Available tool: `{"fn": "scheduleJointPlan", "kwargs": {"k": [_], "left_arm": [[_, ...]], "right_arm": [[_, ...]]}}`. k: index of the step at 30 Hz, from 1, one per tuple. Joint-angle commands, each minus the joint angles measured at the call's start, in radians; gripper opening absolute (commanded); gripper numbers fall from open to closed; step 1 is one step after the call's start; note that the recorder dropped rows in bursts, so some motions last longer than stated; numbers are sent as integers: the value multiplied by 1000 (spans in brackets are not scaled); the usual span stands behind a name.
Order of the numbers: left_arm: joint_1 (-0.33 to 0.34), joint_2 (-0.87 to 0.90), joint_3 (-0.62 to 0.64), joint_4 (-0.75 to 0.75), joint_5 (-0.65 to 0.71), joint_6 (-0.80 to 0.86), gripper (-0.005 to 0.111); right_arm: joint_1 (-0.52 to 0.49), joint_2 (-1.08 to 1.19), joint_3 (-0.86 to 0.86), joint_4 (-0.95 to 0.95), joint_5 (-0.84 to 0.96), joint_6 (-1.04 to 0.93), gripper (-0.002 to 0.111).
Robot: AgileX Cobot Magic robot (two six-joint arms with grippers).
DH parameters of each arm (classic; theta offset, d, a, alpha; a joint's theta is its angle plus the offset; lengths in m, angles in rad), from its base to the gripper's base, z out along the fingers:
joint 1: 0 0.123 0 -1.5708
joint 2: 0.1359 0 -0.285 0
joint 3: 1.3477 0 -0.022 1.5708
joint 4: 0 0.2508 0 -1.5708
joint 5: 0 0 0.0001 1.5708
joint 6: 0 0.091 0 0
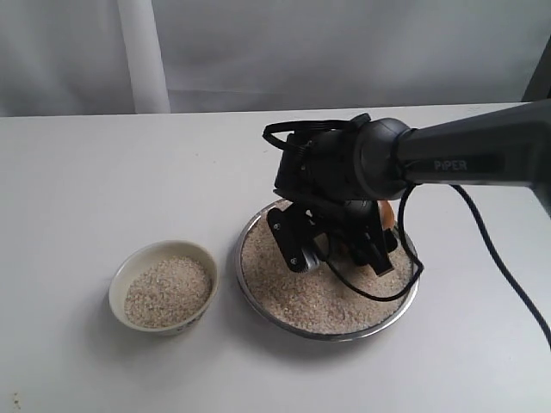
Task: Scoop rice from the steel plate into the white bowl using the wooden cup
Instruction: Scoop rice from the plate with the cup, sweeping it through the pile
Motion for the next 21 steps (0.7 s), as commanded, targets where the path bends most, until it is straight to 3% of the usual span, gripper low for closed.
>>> {"fn": "scheduleJointPlan", "kwargs": {"k": [1,21], "left_arm": [[0,-2,-4,-5,-6,-2,0],[0,-2,-4,-5,-6,-2,0]], "right_arm": [[18,-5,1,23,-6,-4,0],[65,-5,-1,214,-26,-48,0]]}}
